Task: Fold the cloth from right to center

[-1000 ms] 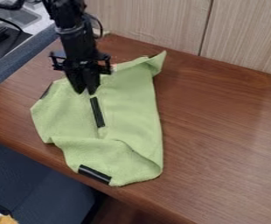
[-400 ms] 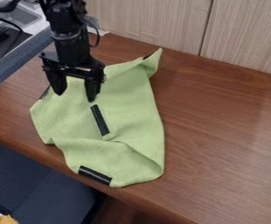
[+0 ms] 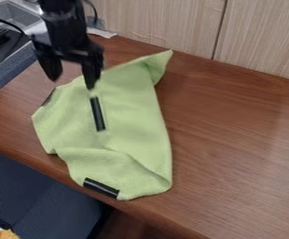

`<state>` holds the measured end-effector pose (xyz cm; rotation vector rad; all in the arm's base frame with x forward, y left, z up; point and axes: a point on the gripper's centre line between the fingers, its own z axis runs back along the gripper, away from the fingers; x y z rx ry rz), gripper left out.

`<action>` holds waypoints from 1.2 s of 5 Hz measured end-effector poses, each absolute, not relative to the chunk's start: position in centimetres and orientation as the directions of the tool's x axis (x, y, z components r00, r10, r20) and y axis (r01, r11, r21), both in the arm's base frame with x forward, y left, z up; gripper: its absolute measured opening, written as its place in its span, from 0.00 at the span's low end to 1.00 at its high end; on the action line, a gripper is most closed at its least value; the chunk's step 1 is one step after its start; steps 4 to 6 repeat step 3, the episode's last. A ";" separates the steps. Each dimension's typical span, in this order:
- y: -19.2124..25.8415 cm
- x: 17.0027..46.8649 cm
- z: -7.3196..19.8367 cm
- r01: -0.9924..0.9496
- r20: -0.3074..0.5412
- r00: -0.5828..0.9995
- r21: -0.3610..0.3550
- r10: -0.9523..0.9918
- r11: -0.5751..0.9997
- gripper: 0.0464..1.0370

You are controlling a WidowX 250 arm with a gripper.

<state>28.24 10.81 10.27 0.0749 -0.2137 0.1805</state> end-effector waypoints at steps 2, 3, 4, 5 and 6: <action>10.7 27.2 14.4 -0.189 0.336 0.927 0.039 0.166 0.981 0.96; 10.7 27.2 14.6 -0.188 0.341 0.926 0.038 0.164 0.982 0.96; 10.7 27.2 14.6 -0.188 0.341 0.926 0.038 0.164 0.982 0.96; 10.7 27.2 14.6 -0.188 0.341 0.926 0.038 0.164 0.982 0.96; 10.7 27.2 14.6 -0.188 0.341 0.926 0.038 0.164 0.982 0.96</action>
